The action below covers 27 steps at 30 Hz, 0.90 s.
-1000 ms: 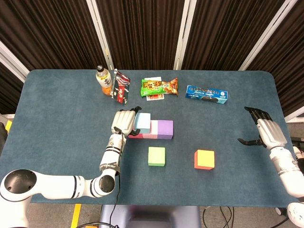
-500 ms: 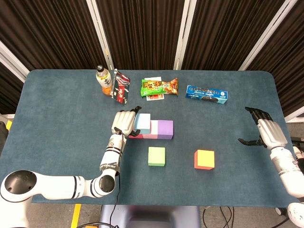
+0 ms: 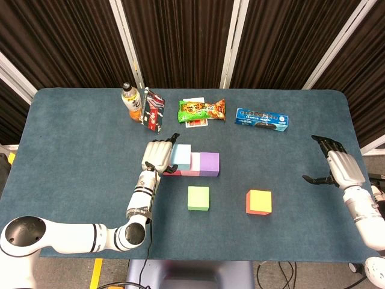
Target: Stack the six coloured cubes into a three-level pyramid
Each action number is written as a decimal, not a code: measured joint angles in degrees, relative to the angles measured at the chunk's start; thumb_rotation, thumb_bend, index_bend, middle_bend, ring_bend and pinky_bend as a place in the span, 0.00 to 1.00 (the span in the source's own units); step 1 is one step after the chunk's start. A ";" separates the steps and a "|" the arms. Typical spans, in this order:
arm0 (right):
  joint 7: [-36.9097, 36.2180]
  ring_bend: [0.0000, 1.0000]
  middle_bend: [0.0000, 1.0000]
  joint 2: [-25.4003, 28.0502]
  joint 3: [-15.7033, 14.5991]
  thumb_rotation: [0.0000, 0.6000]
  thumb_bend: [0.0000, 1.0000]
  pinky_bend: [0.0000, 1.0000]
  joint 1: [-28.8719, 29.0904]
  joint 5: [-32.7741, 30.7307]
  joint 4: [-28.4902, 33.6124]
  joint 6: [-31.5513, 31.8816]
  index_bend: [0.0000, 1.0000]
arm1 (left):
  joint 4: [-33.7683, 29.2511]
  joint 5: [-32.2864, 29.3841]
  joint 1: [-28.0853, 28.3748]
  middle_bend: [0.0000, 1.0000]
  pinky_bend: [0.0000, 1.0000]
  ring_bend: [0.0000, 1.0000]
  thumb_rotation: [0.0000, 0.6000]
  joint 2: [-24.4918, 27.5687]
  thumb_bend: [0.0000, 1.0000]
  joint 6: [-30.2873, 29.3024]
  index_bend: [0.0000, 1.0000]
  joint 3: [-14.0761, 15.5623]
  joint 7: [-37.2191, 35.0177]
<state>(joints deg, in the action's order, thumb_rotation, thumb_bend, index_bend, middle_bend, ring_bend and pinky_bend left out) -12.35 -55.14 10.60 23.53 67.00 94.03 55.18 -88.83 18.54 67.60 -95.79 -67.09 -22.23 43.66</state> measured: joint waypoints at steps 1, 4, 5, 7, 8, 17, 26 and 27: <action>-0.07 0.03 0.17 -0.02 0.01 1.00 0.28 0.10 -0.02 0.00 -0.02 0.01 0.07 | -0.02 0.09 0.01 0.28 0.26 0.30 1.00 -0.01 0.32 -0.02 0.09 -0.05 0.03; -0.23 0.03 0.17 -0.01 -0.01 1.00 0.28 0.10 -0.02 0.05 -0.17 -0.12 0.07 | 0.11 0.22 0.04 0.28 0.26 0.30 1.00 -0.10 0.32 0.01 0.09 -0.05 0.26; -0.25 0.03 0.17 0.00 -0.01 1.00 0.28 0.10 -0.03 0.06 -0.22 -0.13 0.07 | 0.14 0.21 0.05 0.27 0.26 0.30 1.00 -0.14 0.32 0.00 0.09 -0.02 0.40; -0.36 0.03 0.17 0.03 0.00 1.00 0.28 0.10 -0.06 0.07 -0.24 -0.12 0.07 | 0.18 0.21 0.03 0.27 0.26 0.29 1.00 -0.21 0.32 0.04 0.08 -0.01 0.49; -0.44 0.03 0.17 0.03 0.00 1.00 0.28 0.10 -0.08 0.10 -0.26 -0.12 0.07 | 0.23 0.27 0.00 0.27 0.26 0.29 1.00 -0.24 0.32 0.17 0.07 0.01 0.47; -0.67 0.03 0.17 0.02 -0.05 1.00 0.28 0.10 -0.20 0.12 -0.49 -0.21 0.07 | 0.67 0.78 0.00 0.26 0.25 0.29 1.00 -0.52 0.32 0.27 0.07 0.06 0.88; -0.93 0.03 0.17 -0.02 -0.05 1.00 0.28 0.09 -0.30 0.12 -0.67 -0.20 0.07 | 0.33 -0.18 0.04 0.14 0.25 0.19 1.00 -0.55 0.33 0.59 0.00 0.11 1.70; -1.00 0.03 0.17 -0.03 -0.05 1.00 0.28 0.09 -0.31 0.14 -0.68 -0.20 0.07 | 0.09 -0.49 0.08 0.13 0.25 0.18 1.00 -0.45 0.33 0.58 0.00 0.07 1.96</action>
<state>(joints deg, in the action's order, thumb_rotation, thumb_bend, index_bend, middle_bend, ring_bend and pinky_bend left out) -13.35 -55.17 10.56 23.21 67.15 93.35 54.98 -88.73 18.04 67.67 -96.24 -66.51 -22.17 45.61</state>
